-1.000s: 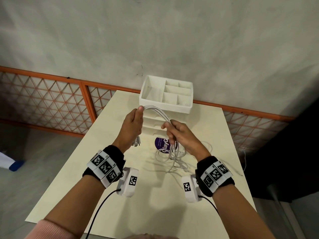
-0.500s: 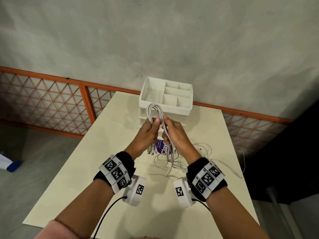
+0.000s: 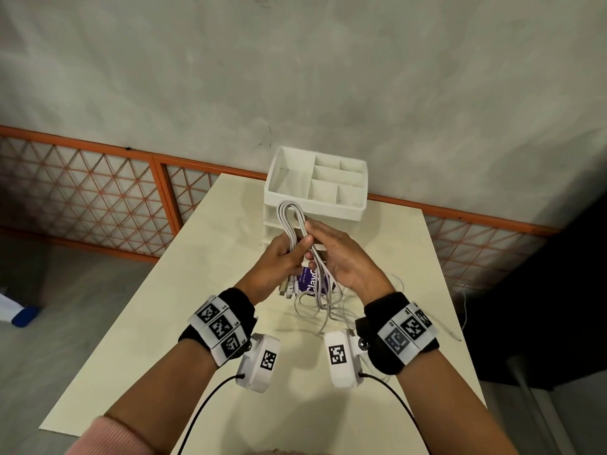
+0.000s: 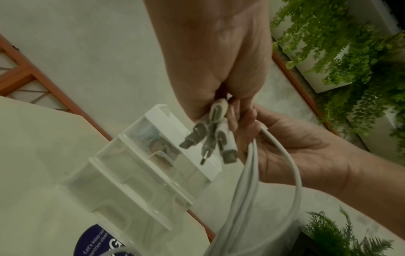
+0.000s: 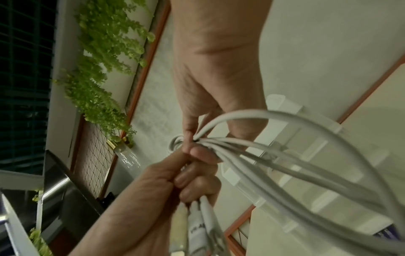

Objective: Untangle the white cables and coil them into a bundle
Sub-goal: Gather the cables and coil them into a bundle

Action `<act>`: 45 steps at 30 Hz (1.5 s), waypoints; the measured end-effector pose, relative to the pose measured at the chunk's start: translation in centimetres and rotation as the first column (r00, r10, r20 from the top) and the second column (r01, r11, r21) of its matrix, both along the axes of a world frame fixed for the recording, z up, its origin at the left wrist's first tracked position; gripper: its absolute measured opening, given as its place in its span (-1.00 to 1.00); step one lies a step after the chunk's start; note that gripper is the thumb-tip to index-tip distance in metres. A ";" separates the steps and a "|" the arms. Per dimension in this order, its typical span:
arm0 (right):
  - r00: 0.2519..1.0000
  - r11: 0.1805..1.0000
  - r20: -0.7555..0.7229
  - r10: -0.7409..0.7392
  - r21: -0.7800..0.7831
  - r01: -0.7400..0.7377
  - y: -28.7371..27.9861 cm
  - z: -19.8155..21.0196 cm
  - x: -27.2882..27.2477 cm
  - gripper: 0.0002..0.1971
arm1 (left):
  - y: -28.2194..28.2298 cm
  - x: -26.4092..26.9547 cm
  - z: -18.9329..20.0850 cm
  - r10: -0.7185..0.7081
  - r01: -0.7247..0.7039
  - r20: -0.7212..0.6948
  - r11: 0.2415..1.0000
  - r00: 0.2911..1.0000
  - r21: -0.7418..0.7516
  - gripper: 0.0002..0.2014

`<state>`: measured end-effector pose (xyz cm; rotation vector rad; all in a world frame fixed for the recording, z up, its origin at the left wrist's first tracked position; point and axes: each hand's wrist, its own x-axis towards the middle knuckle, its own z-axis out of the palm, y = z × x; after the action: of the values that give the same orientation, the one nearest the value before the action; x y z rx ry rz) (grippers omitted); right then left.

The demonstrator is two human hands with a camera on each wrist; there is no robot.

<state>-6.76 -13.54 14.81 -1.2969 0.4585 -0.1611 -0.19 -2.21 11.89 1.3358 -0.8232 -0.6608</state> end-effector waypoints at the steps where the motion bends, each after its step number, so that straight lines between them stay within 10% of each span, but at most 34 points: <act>1: 1.000 0.999 -0.003 0.009 -0.034 -0.009 0.2 -0.1 0.0 -0.65 | 0.0 0.1 0.1 0.002 -0.002 0.018 1.000 1.000 0.003 -0.82; 7: 0.964 0.812 -0.199 0.177 -0.524 -0.257 0.2 -0.4 -1.0 -0.39 | -0.7 1.0 0.9 0.259 -0.267 0.173 0.963 0.950 0.022 -0.77; 17: 0.892 0.701 -0.235 0.387 -0.554 -0.450 -2.3 -0.4 -0.5 -0.76 | -2.0 3.3 0.1 0.539 -0.544 0.177 0.839 0.823 -0.023 -0.72; 24: 0.951 0.702 -0.115 0.288 -0.650 -0.291 -3.4 -2.1 0.1 -0.73 | -2.9 4.4 1.2 0.517 -0.512 0.116 0.856 0.848 -0.072 -0.74; 33: 0.911 0.644 0.370 -0.181 -0.656 0.394 -5.0 -1.7 0.0 -0.89 | -3.9 4.8 4.1 0.536 -0.516 0.340 0.843 0.773 -0.155 -0.75; 37: 0.993 0.771 0.114 0.025 -0.635 0.053 -5.3 0.5 -0.7 -0.68 | -4.6 6.0 5.5 0.596 -0.558 0.317 0.802 0.737 -0.210 -0.80; 41: 0.916 0.564 -0.362 0.173 -0.726 -0.393 -7.3 -1.0 -0.8 -0.82 | -5.2 6.9 6.5 0.585 -0.524 0.359 0.811 0.727 -0.260 -0.79; 45: 0.912 0.332 -0.403 0.081 -0.852 -0.406 -8.7 -2.5 -0.8 -0.78 | -5.7 6.2 5.6 0.599 -0.543 0.358 0.801 0.716 -0.254 -0.81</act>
<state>-7.60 -22.23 12.27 -2.5726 0.4039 0.0710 5.97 -7.87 17.52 1.5332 -0.7128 0.1922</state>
